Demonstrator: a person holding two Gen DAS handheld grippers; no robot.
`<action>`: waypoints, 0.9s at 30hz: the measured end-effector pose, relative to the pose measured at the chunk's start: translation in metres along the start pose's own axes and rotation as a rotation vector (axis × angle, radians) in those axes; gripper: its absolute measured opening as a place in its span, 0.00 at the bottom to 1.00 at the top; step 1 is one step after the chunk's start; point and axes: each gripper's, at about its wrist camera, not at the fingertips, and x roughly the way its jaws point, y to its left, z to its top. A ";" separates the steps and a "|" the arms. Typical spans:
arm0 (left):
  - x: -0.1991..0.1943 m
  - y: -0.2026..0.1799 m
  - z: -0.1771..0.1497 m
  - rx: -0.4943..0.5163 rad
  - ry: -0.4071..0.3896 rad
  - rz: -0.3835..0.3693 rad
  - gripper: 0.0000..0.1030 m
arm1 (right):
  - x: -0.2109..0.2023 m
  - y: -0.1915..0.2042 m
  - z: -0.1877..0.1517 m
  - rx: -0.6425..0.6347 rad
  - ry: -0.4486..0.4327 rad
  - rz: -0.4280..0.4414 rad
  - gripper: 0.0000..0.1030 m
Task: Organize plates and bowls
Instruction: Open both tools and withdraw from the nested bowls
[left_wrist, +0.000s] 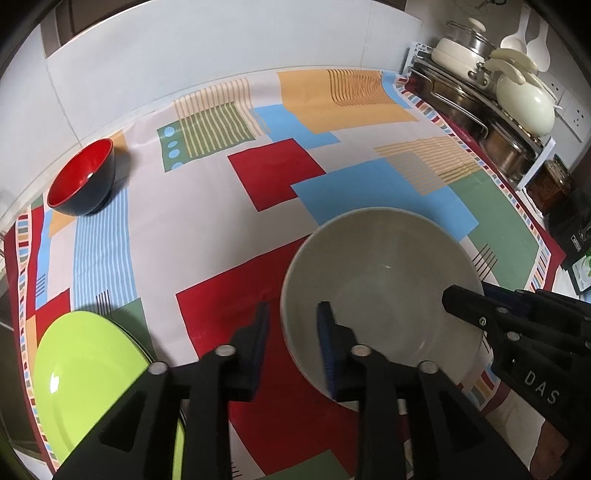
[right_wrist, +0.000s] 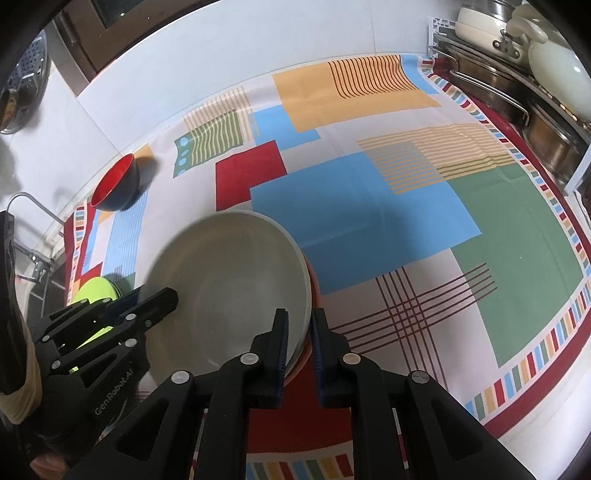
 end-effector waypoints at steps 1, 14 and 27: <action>-0.001 0.001 0.000 -0.003 -0.007 0.002 0.35 | 0.000 0.001 0.000 -0.004 -0.001 0.003 0.20; -0.025 0.008 0.002 -0.013 -0.089 0.042 0.50 | -0.020 0.009 0.003 -0.040 -0.100 -0.031 0.42; -0.066 0.057 0.004 -0.097 -0.205 0.135 0.66 | -0.032 0.046 0.015 -0.093 -0.167 -0.001 0.57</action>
